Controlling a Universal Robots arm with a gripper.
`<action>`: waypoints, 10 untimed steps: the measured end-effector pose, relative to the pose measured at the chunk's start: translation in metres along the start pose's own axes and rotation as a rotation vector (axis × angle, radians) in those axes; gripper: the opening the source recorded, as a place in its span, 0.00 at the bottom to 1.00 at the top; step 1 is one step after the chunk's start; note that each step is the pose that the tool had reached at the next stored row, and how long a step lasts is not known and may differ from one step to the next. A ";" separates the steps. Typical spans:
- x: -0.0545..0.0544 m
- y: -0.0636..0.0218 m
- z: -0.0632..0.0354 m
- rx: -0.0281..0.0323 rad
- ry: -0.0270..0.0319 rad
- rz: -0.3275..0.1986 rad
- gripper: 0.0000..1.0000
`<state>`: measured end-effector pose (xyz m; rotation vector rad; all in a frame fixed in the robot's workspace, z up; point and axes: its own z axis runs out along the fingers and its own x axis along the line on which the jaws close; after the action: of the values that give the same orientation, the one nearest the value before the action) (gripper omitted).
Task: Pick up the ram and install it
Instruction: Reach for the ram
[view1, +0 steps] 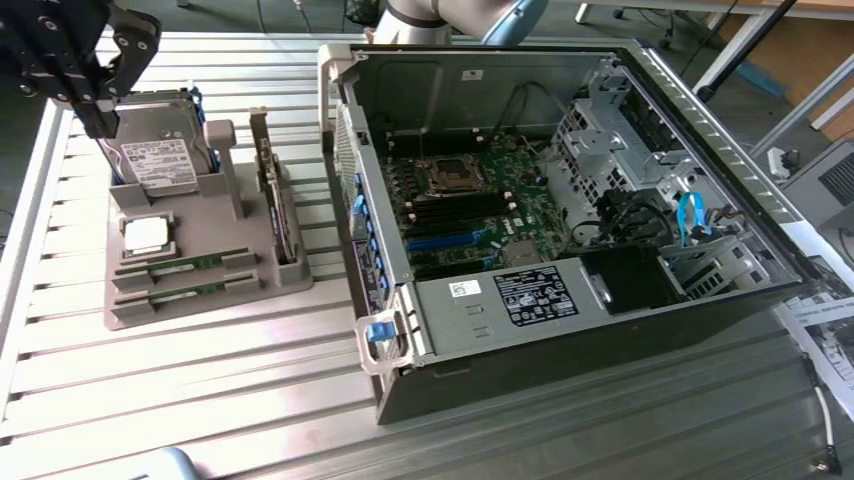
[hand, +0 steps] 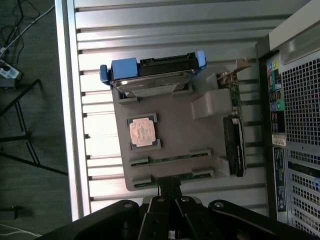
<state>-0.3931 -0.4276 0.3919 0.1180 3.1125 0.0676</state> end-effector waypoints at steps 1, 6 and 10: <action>0.000 -0.0005 0.0000 0.0001 0.0001 0.000 0.11; 0.000 -0.0036 0.0000 0.0001 0.0000 0.000 0.11; 0.000 -0.0066 -0.0001 0.0001 0.0000 0.000 0.11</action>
<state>-0.3931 -0.4341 0.3917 0.1180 3.1125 0.0675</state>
